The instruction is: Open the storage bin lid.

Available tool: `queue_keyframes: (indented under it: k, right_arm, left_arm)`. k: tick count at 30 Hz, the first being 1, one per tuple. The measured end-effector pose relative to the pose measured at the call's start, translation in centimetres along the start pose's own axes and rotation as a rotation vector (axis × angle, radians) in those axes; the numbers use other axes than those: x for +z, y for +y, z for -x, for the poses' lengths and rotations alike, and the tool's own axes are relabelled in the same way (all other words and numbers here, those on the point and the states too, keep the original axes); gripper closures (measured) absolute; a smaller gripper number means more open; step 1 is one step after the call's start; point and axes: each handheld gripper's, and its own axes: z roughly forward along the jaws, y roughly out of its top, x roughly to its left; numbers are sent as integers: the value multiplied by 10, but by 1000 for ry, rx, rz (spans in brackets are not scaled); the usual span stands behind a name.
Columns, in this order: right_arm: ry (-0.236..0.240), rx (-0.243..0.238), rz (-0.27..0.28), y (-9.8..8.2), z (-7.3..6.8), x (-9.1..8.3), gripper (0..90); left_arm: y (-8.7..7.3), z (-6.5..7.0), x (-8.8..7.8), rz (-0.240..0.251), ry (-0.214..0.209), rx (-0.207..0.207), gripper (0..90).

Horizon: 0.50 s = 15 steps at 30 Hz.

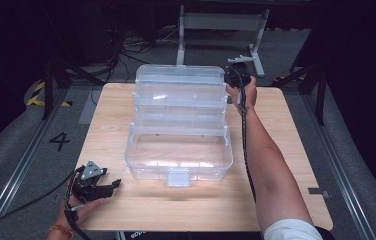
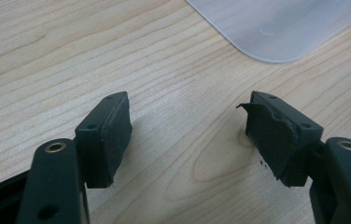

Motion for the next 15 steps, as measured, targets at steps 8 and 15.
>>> queue_keyframes:
  k: [8, 15]
  right_arm:
    - [16, -21, 8, 0, 0, -3, 827]
    - [22, -35, 11, 0, -1, -8, 815]
  left_arm:
    - [0, 0, 0, 1, 4, 5, 317]
    - [0, 0, 0, 0, 5, 4, 316]
